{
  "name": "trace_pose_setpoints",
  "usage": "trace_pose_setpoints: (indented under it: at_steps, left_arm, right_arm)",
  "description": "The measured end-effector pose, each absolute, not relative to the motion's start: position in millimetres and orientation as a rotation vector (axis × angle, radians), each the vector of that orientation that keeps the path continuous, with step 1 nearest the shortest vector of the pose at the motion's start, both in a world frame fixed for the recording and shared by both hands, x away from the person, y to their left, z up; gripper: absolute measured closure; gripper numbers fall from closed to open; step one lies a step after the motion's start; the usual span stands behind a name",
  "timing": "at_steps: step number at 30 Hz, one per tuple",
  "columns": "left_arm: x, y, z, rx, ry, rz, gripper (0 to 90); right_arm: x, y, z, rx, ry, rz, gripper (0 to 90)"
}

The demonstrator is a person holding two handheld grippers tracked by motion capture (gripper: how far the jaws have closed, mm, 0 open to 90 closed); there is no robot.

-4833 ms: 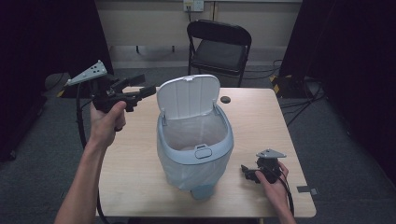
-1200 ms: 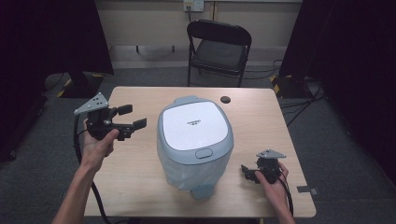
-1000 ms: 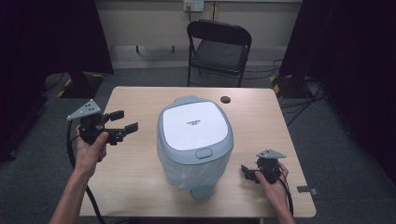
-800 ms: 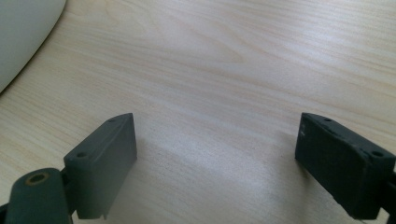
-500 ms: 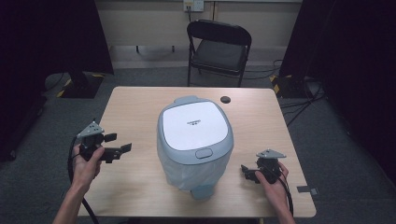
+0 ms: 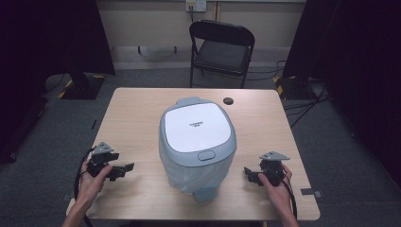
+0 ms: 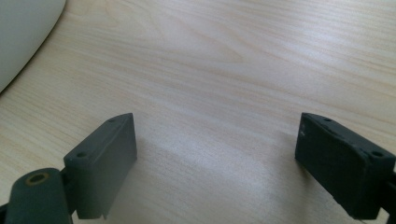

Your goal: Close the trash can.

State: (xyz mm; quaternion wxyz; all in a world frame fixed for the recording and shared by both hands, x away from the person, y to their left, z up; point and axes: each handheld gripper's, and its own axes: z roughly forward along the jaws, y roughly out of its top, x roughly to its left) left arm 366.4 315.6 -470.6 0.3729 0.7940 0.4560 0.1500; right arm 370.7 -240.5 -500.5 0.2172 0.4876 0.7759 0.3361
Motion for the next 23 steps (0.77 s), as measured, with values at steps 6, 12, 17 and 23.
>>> trace_pose_setpoints:
  at_steps: [6, 12, 17, 23]
  left_arm:
    - [364, 315, -490, 2.102, 1.173, 0.389, 16.9]
    - [360, 315, -498, 2.107, 1.167, 0.482, 16.2]
    - [358, 315, -502, 2.066, 1.172, 0.516, 11.6]
    - [359, 315, -503, 2.062, 1.174, 0.507, 11.3]
  right_arm:
    - [371, -240, -501, 1.35, 2.149, 0.931, 11.4]
    - [371, -240, -501, 1.35, 2.149, 0.93, 11.4]
    - [371, -240, -501, 1.35, 2.148, 0.929, 11.4]
    - [371, -240, -501, 1.35, 2.148, 0.93, 11.4]
